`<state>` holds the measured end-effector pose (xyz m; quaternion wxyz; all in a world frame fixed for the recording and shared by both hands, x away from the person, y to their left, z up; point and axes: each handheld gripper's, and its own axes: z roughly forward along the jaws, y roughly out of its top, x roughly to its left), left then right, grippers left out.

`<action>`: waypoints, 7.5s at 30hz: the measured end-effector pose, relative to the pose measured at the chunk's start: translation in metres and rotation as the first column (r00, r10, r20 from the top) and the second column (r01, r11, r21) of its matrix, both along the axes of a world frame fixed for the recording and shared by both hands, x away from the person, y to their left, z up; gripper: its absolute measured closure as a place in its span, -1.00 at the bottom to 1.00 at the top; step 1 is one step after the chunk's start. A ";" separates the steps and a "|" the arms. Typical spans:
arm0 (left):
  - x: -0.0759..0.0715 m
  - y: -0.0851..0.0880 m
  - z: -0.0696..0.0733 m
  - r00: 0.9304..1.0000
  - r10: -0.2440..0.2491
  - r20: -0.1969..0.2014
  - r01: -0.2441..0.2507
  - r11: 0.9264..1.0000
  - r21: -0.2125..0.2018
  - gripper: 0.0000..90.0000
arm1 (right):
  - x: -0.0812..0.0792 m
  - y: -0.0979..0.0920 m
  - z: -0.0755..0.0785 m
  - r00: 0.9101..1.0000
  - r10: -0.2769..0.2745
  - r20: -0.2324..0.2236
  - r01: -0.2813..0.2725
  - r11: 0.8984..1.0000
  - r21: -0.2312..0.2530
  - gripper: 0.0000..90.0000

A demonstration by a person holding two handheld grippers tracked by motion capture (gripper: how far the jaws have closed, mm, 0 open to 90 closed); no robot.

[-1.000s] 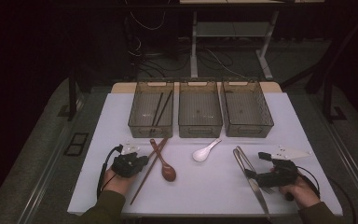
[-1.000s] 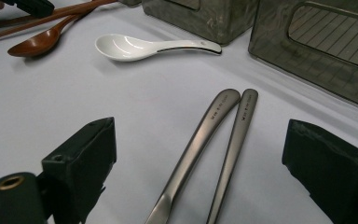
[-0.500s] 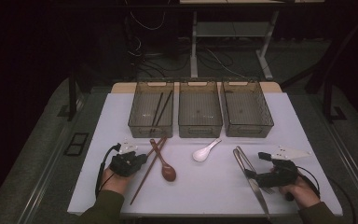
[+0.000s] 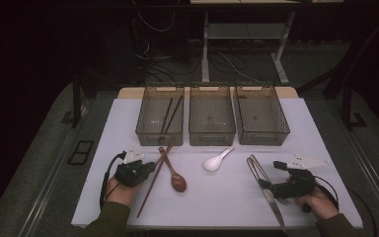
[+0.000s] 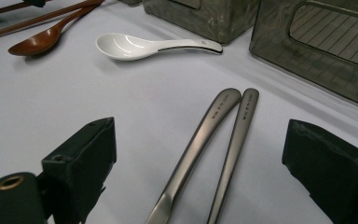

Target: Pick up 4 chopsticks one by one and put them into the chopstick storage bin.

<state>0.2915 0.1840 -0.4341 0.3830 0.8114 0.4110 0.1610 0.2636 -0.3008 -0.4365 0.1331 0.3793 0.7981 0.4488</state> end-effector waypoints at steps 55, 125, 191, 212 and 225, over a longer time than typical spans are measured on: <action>0.039 -0.025 0.046 0.982 -0.183 0.055 0.189 0.974 -0.127 0.86 | 0.002 0.000 -0.002 1.000 -0.007 -0.010 0.007 1.000 -0.002 -0.78; 0.188 -0.034 0.078 0.984 -0.067 0.164 0.082 0.993 -0.085 0.86 | 0.002 -0.003 -0.001 1.000 -0.008 -0.009 0.008 1.000 0.011 -0.78; 0.070 -0.027 0.053 0.997 -0.039 0.063 0.045 0.994 -0.103 -0.35 | 0.001 -0.002 -0.002 1.000 -0.010 -0.012 0.010 1.000 -0.002 -0.78; 0.010 -0.014 0.015 0.999 0.019 0.044 -0.017 0.998 -0.053 -0.08 | 0.001 -0.002 -0.001 1.000 -0.006 -0.006 0.006 1.000 0.004 -0.78; 0.012 -0.012 -0.003 0.999 0.009 -0.035 -0.011 0.999 -0.043 0.34 | 0.001 0.000 -0.001 1.000 -0.004 -0.004 0.004 1.000 -0.010 -0.78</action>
